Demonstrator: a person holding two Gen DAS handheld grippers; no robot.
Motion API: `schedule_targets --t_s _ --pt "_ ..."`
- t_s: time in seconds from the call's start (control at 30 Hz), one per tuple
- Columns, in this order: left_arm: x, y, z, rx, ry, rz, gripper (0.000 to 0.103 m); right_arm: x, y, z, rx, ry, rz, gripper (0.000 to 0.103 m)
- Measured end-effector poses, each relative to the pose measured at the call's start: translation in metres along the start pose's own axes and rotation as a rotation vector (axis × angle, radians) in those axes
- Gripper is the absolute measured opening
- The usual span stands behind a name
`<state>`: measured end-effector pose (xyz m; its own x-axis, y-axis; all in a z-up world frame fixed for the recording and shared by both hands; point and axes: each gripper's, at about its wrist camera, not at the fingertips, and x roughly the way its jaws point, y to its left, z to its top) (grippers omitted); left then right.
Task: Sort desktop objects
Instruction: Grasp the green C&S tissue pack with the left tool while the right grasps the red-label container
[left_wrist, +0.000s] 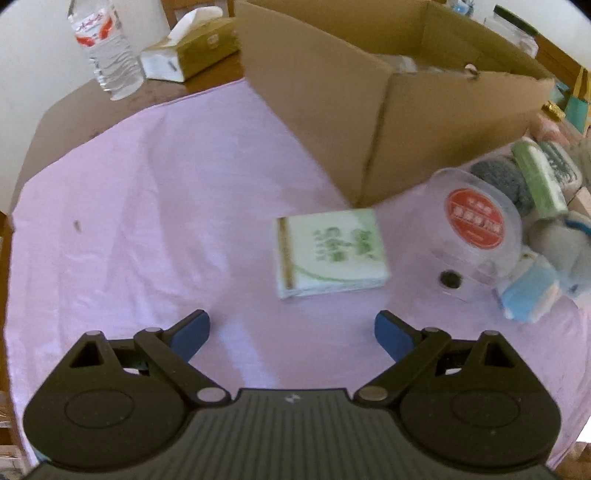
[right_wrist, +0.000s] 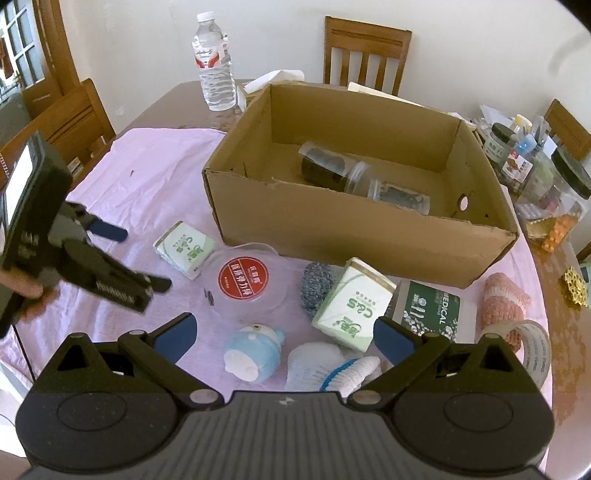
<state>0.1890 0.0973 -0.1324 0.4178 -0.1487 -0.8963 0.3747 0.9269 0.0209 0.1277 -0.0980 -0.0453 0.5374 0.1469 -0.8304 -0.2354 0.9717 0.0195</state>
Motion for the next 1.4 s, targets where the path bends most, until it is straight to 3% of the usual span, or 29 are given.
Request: schedule_targets --t_s 0.57,1.0,1.4 --pt "0.015 -0.006 0.021 -0.134 -0.071 0.063 0.101 0.005 -0.005 -0.005 -0.052 0.015 0.023 0.103" --pt "0.008 -0.006 0.019 -0.092 -0.120 0.029 0.066 0.023 0.018 0.011 -0.232 0.013 0.097 0.103" --pt "0.001 0.020 0.007 -0.107 -0.095 0.040 0.066 0.079 0.033 0.034 -0.330 0.074 0.147 0.103"
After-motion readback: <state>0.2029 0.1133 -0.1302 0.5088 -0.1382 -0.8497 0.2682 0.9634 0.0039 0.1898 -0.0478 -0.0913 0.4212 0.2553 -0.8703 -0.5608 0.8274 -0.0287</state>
